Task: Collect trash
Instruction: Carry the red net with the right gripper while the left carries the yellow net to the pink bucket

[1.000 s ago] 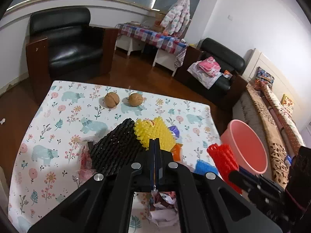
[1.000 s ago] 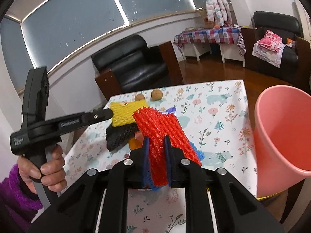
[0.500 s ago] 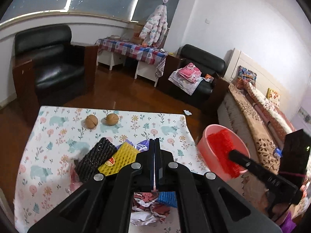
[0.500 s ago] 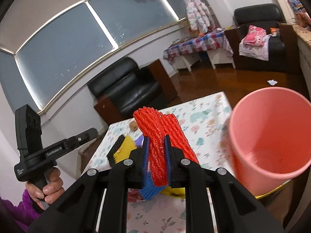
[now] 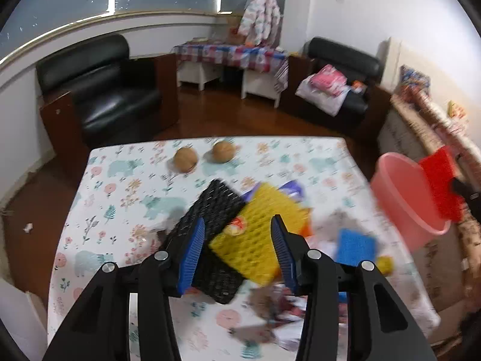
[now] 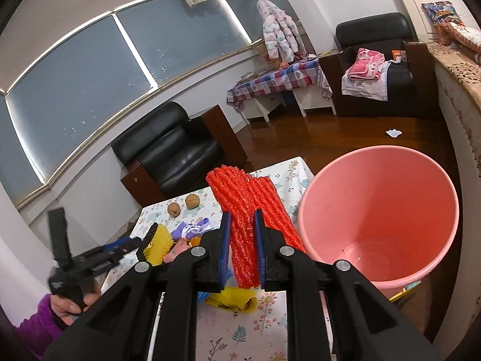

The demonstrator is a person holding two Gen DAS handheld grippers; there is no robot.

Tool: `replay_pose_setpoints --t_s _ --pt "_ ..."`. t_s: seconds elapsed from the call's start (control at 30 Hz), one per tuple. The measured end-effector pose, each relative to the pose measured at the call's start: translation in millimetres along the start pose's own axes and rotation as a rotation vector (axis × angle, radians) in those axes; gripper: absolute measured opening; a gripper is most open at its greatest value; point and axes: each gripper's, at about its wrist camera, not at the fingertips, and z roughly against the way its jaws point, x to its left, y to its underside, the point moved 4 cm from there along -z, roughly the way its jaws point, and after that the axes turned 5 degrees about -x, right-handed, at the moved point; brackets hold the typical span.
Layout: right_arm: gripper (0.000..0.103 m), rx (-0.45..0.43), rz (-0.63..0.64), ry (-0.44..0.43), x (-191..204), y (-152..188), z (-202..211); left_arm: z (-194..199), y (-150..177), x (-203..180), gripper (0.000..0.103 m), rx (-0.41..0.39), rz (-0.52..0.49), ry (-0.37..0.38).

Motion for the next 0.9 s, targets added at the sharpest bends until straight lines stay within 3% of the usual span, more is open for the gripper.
replay_pose_setpoints --t_s 0.17,0.23,0.3,0.33,0.6,0.9 --pt "0.016 0.003 0.010 0.019 -4 1 0 -23 12 3 0.045 0.043 0.016 0.023" --pt "0.016 0.001 0.001 0.025 -6 2 0 -26 16 1 0.034 0.052 0.011 0.031" --pt "0.016 0.001 -0.006 0.030 -9 3 1 -25 17 -1 0.010 0.046 0.010 0.031" --pt "0.016 0.001 -0.009 0.033 -10 3 1 -23 16 -1 0.008 0.044 0.011 0.037" --pt "0.016 -0.023 -0.039 0.051 -23 1 8 17 -1 -16 0.007 -0.035 0.014 0.098" --pt "0.016 -0.055 -0.145 0.084 -60 -7 18 47 -40 -84 0.008 -0.114 -0.038 0.260"
